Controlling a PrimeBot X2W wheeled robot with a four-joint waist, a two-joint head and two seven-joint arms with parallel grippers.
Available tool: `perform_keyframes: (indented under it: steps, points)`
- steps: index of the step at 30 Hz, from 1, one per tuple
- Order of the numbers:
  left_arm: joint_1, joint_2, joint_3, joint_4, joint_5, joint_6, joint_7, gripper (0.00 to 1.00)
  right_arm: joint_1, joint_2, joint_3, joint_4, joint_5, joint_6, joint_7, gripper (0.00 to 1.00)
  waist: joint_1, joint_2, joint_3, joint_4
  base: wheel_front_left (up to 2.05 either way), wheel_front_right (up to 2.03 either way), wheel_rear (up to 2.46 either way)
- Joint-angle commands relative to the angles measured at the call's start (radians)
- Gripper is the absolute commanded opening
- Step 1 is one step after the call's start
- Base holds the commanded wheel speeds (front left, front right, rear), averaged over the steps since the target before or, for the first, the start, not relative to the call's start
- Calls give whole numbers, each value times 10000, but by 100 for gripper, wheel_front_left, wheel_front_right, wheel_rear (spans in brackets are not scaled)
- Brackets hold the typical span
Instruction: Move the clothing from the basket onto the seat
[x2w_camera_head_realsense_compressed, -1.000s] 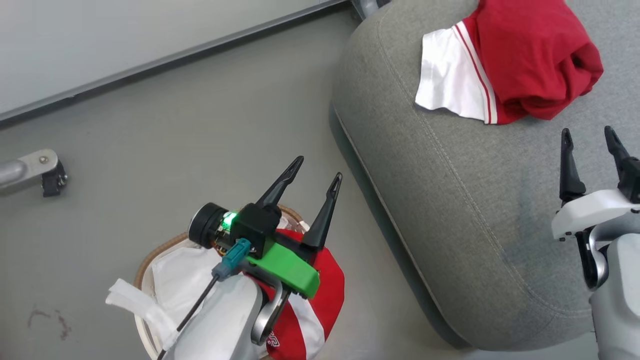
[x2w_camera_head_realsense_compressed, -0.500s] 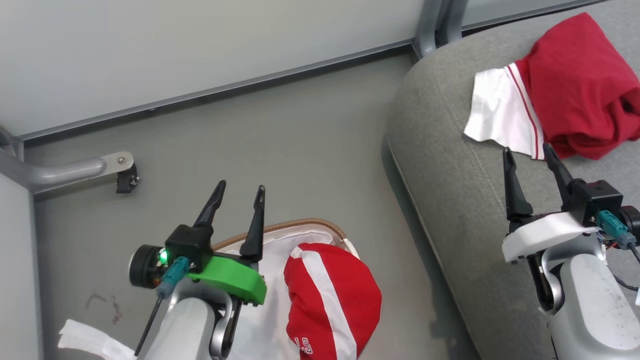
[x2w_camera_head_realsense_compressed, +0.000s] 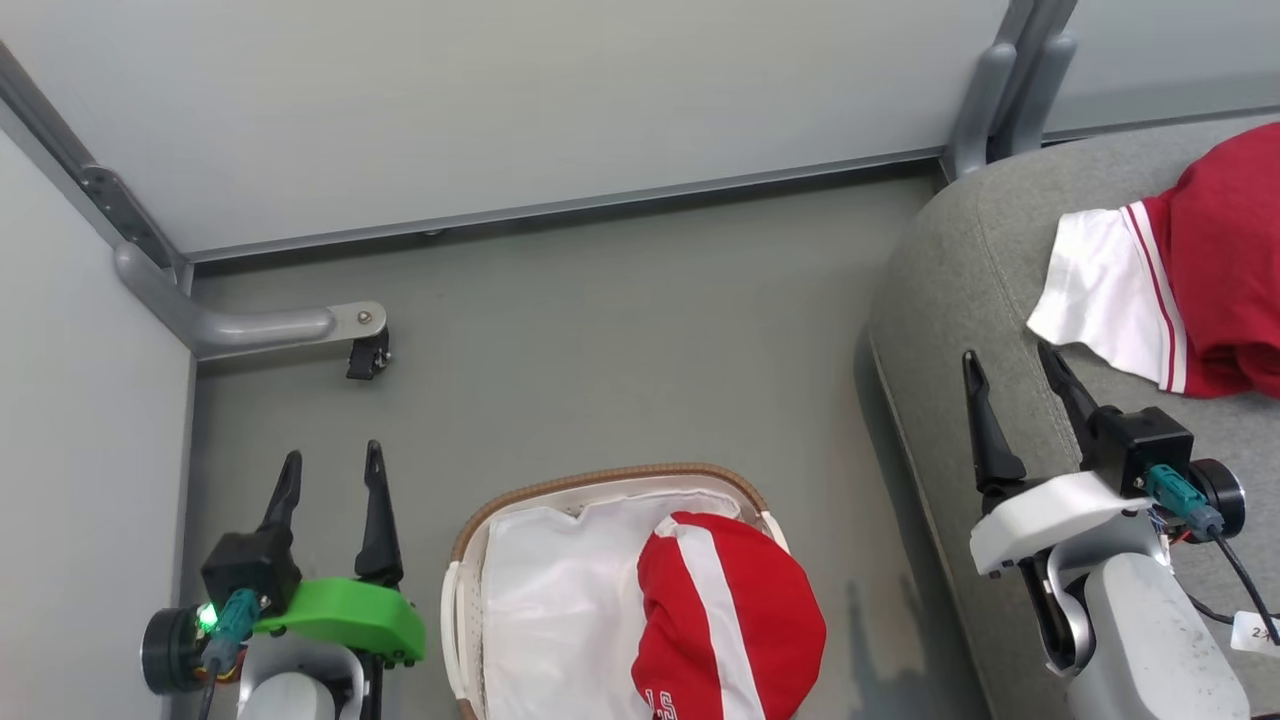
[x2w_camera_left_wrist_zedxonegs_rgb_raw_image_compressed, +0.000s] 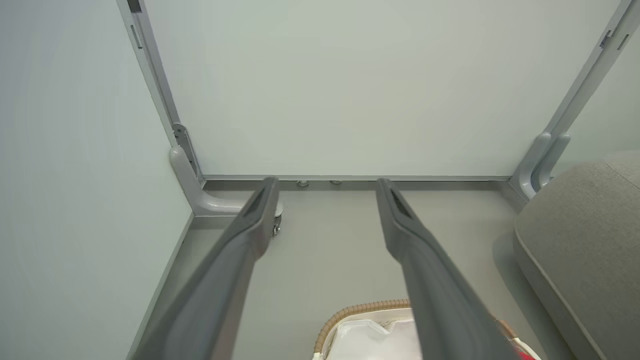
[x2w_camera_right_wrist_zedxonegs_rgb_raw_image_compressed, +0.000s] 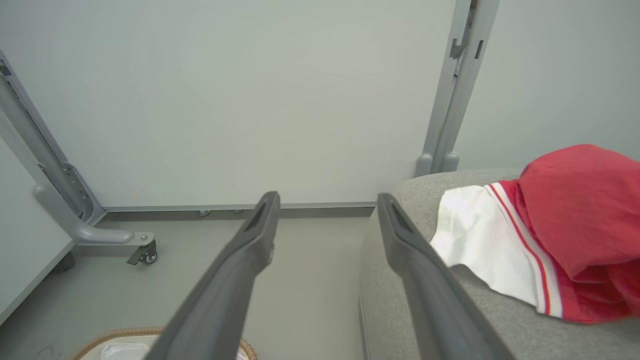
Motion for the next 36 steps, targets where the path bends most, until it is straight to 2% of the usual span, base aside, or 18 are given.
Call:
perform_keyframes:
  steps: [1,10,19,27,36]
  points:
    - [243,22,123,-40,5,58,6,100,158,-13,-1,72,40,-14,-2,100,0,0,-230,133,0,0,0]
    - [1007,23,433,24,-24,1,6,100,624,51,-35,383,-4,-14,-2,100,0,0,-622,119,0,0,0]
    - [1281,24,15,159,-354,3,6,100,875,59,34,461,48,-14,-2,100,0,0,-738,34,0,0,0]
    - [611,23,-727,697,-953,-275,6,100,356,54,324,94,214,-14,-2,100,0,0,53,-274,0,0,0]
    - [-1069,32,-1698,1884,-1729,-701,6,100,-766,60,854,-562,359,-14,-2,100,0,0,1648,-1082,0,0,0]
